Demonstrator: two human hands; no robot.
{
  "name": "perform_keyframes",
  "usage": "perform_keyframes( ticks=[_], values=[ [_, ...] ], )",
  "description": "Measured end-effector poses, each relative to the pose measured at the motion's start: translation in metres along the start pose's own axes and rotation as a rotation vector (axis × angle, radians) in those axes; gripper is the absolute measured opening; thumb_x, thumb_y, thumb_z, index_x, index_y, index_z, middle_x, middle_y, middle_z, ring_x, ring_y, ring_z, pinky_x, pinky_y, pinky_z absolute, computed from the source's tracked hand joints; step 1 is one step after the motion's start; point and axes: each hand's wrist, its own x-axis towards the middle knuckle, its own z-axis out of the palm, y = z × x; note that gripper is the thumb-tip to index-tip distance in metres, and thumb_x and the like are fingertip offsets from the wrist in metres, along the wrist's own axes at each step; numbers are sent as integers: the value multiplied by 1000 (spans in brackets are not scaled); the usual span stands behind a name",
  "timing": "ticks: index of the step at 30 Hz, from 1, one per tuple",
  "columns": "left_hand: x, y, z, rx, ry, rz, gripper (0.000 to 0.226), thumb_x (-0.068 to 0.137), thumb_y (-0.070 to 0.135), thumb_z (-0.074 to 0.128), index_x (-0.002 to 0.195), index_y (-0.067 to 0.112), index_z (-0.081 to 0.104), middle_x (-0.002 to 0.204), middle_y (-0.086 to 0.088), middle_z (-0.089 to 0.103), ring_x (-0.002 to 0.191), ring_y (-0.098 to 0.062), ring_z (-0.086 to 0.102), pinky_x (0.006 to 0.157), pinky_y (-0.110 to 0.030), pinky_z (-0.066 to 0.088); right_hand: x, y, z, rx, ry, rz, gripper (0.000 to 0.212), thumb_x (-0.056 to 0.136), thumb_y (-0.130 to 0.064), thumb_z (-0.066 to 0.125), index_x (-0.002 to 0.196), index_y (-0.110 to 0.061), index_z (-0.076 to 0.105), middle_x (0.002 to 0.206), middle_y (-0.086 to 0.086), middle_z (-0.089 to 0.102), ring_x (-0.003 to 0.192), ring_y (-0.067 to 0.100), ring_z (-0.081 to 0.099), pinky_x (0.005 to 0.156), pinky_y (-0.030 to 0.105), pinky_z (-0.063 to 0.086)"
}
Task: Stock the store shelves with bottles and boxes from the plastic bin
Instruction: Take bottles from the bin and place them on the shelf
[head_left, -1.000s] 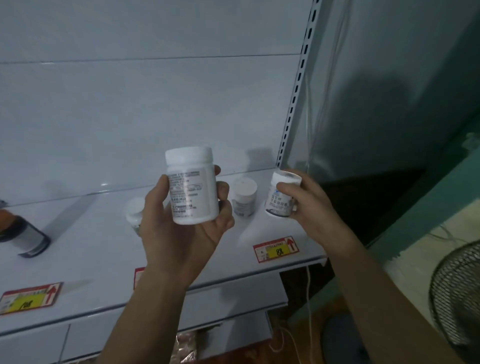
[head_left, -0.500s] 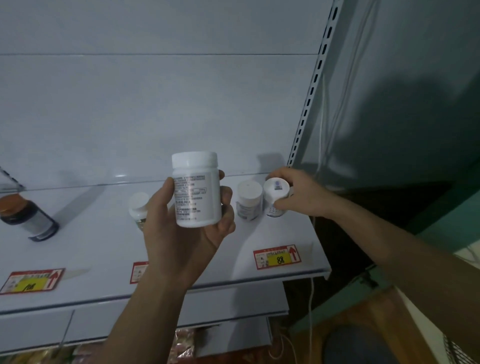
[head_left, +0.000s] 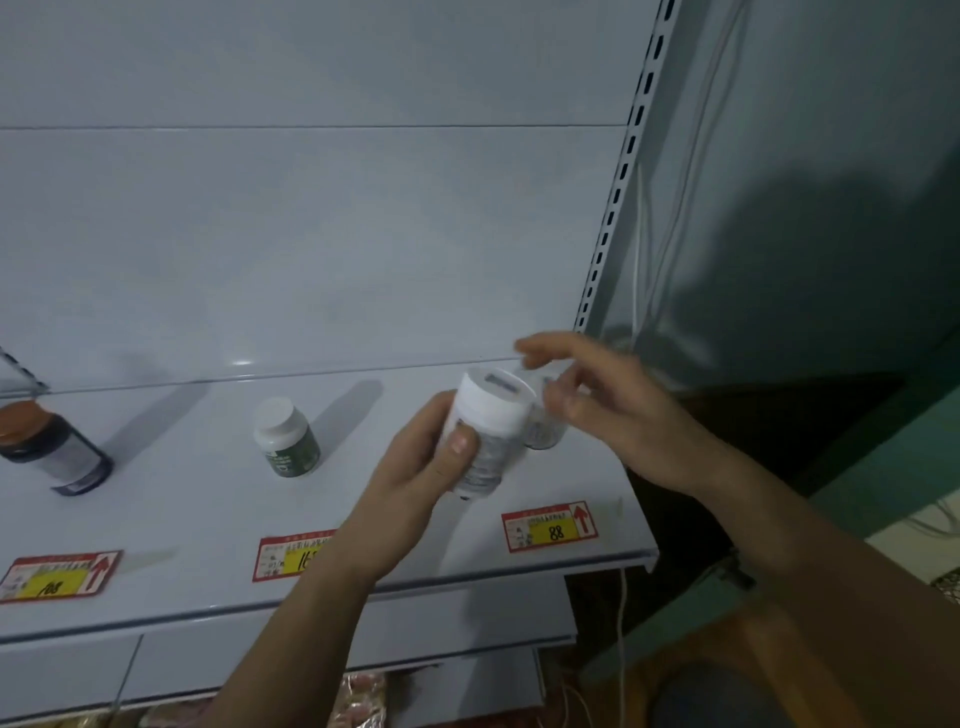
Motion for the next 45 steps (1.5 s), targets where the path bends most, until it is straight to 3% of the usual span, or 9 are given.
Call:
perform_keyframes(
  ticks=[4, 7, 10, 13, 17, 21, 26, 36, 45],
  values=[
    [8, -10, 12, 137, -55, 11, 58, 96, 53, 52, 139, 15, 51, 129, -5, 64, 120, -30, 61, 99, -45, 54, -7, -12, 1, -86, -149, -3, 52, 93, -36, 67, 142, -26, 52, 130, -14, 60, 114, 6, 58, 78, 14, 48],
    [15, -14, 16, 173, -27, 1, 51, 94, 49, 56, 133, 16, 57, 121, -1, 68, 112, -26, 65, 91, -42, 57, -6, -8, -9, -99, -107, 8, 47, 91, -29, 72, 136, -26, 57, 123, -14, 63, 109, 14, 62, 76, 26, 55],
    [18, -23, 4, 425, 93, 55, 52, 88, 58, 59, 129, 25, 57, 122, 12, 65, 113, -13, 63, 88, -35, 56, -3, -10, -28, -147, -50, 36, 48, 90, -28, 71, 136, -28, 56, 125, -15, 62, 110, 14, 62, 84, 42, 59],
    [23, -41, -18, 797, 179, 2, 72, 80, 76, 58, 135, 31, 48, 131, 20, 52, 118, 2, 51, 94, -26, 46, 4, -16, -53, -212, 33, 77, 50, 89, -23, 71, 136, -28, 56, 126, -17, 60, 113, 9, 59, 86, 28, 58],
    [35, -62, -35, 1107, 108, -155, 102, 68, 89, 53, 145, 23, 39, 147, 4, 44, 130, -17, 45, 106, -42, 44, 9, -4, -76, -390, 143, 88, 46, 85, -18, 75, 127, -26, 59, 123, -9, 61, 104, 8, 59, 78, 16, 47],
    [50, -67, -37, 1301, -84, -325, 115, 69, 85, 59, 154, 16, 24, 161, -5, 25, 145, -25, 28, 117, -46, 29, 14, 21, -74, -477, 6, 182, 38, 82, -18, 77, 116, -28, 63, 111, -9, 66, 99, 9, 62, 84, 32, 55],
    [58, -67, -38, 1335, -198, -434, 118, 71, 85, 57, 156, 13, 16, 166, -6, 11, 150, -26, 18, 121, -47, 23, 19, 46, -59, -514, -60, 222, 41, 78, -22, 80, 116, -26, 67, 107, -11, 69, 97, 7, 64, 89, 39, 57],
    [56, -66, -36, 1335, -231, -457, 119, 75, 82, 55, 159, 13, 6, 168, -5, 2, 153, -24, 12, 123, -47, 18, 28, 56, -47, -575, -97, 226, 43, 74, -27, 81, 114, -24, 67, 104, -9, 68, 93, 10, 63, 84, 42, 56],
    [55, -60, -33, 1323, -227, -443, 116, 77, 80, 56, 159, 13, 7, 169, -4, 2, 154, -22, 10, 123, -45, 17, 28, 51, -51, -611, -185, 291, 56, 71, -40, 82, 121, -31, 59, 113, -12, 64, 102, 12, 62, 85, 35, 54]
  ],
)
